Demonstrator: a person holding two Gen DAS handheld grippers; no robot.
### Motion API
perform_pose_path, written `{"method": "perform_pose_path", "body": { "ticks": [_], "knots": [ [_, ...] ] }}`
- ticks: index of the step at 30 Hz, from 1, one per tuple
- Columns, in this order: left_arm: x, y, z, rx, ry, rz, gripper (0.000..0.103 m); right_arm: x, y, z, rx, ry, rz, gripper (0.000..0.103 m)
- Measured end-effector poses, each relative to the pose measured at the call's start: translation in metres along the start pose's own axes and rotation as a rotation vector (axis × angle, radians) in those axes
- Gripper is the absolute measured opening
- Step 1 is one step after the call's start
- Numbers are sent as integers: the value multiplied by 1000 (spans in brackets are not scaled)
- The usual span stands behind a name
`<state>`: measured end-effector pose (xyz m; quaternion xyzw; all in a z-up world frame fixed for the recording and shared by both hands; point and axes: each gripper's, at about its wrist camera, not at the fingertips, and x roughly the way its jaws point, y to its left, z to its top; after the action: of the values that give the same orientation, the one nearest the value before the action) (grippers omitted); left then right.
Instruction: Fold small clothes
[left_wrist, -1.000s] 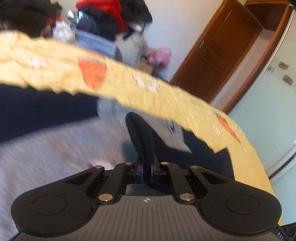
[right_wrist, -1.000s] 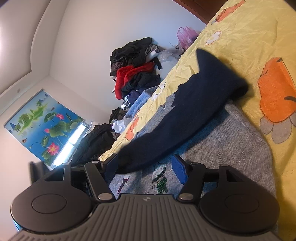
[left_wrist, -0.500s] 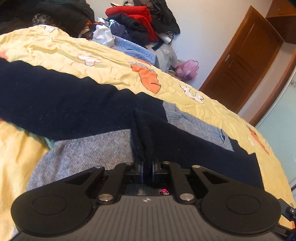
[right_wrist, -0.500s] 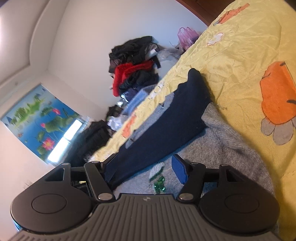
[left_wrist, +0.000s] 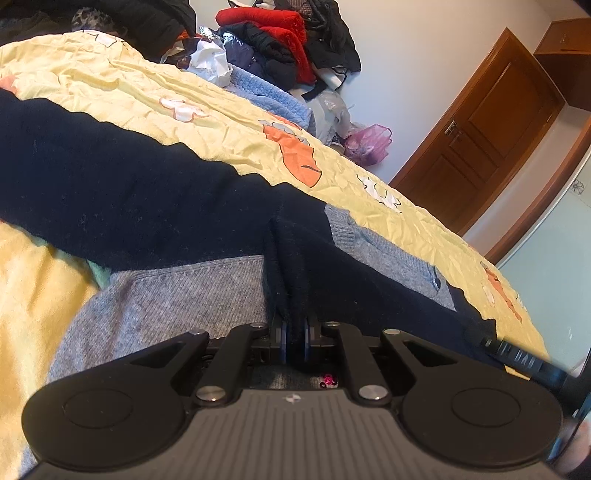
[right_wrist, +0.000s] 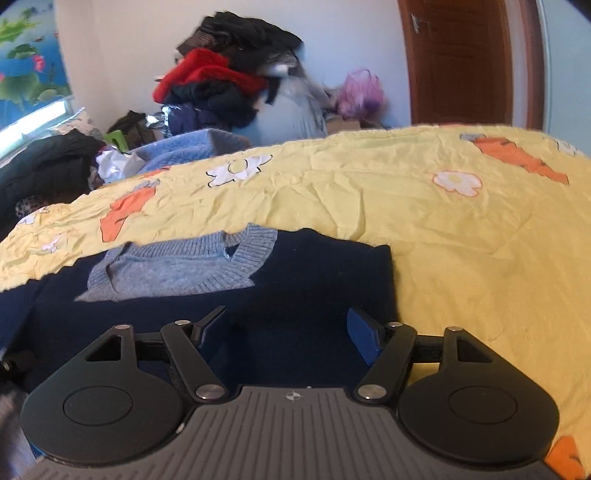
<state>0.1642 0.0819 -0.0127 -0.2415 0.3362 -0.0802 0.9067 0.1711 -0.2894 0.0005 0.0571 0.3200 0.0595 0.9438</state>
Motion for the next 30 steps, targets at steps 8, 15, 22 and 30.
{"method": "perform_pose_path", "body": {
  "ticks": [8, 15, 22, 30],
  "knots": [
    [-12, 2, 3, 0, 10, -1, 11, 5, 19, -2, -102, 36, -36, 87],
    [-93, 80, 28, -127, -175, 112, 51, 3, 17, -1, -93, 34, -24, 90],
    [-132, 253, 70, -706, -301, 145, 69, 2, 17, 0, -90, 34, -13, 92],
    [-119, 273, 109, -663, -350, 241, 64, 1, 16, 0, -83, 34, -1, 94]
  ]
}}
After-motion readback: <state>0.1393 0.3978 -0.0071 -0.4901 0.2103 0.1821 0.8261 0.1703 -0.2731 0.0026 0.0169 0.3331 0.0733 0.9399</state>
